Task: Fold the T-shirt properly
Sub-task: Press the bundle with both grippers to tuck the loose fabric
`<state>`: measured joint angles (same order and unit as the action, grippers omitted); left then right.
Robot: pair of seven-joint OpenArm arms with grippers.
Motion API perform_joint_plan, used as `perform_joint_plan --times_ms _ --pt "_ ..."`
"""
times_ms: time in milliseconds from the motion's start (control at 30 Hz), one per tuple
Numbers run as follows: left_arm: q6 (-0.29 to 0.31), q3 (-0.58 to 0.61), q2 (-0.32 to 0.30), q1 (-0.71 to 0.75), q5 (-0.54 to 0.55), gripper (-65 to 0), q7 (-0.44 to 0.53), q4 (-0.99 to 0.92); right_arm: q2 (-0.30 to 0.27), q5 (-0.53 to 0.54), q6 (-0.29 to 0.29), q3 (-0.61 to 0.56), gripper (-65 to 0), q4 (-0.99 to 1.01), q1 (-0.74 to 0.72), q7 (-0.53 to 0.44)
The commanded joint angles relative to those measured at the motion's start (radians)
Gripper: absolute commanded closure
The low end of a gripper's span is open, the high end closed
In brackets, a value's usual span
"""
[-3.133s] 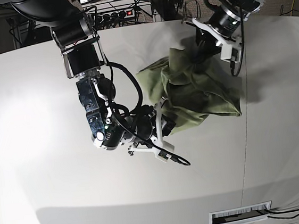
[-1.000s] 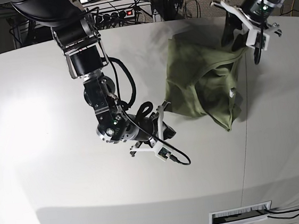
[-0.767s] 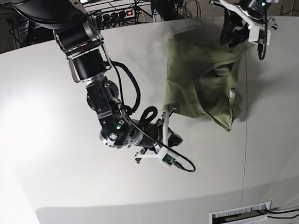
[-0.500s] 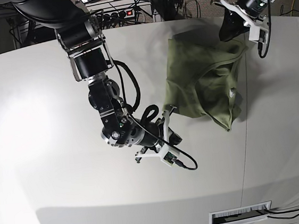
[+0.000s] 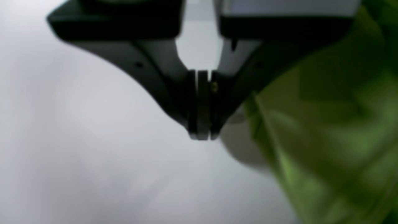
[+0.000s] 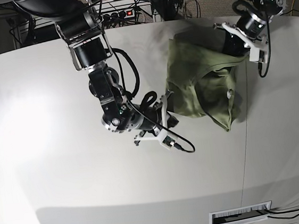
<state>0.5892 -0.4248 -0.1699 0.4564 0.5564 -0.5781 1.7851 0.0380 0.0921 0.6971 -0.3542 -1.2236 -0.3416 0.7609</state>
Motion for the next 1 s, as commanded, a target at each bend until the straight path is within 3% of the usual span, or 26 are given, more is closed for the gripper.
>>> perform_joint_plan --times_ms 0,200,500,700,867,967 --pt "0.006 -0.003 -0.014 -0.017 0.019 0.0 0.026 0.008 0.003 0.032 0.001 -0.015 0.0 -0.018 -0.017 -0.008" --pt "0.007 -0.003 -0.047 -0.129 -0.001 0.0 0.065 -0.085 -0.002 0.084 0.001 -0.102 0.0 -0.018 -0.007 0.098" --pt "0.015 -0.003 -0.160 -0.304 -0.019 0.0 0.153 -0.276 -0.002 0.262 0.001 -0.102 0.0 -0.019 -0.007 0.263" --pt "0.091 -0.003 -0.202 -0.433 -0.019 0.0 0.154 -0.400 -0.002 0.373 0.001 -0.103 0.0 -0.019 -0.007 0.325" --pt "0.095 -0.003 -0.232 -0.501 -0.034 0.0 0.152 -0.471 -0.002 0.447 0.001 -0.103 0.0 -0.020 -0.007 0.361" --pt "0.109 -0.003 -0.282 -0.500 -0.033 0.0 0.143 -0.469 -0.002 0.446 0.001 -0.103 0.0 -0.020 -0.008 0.362"
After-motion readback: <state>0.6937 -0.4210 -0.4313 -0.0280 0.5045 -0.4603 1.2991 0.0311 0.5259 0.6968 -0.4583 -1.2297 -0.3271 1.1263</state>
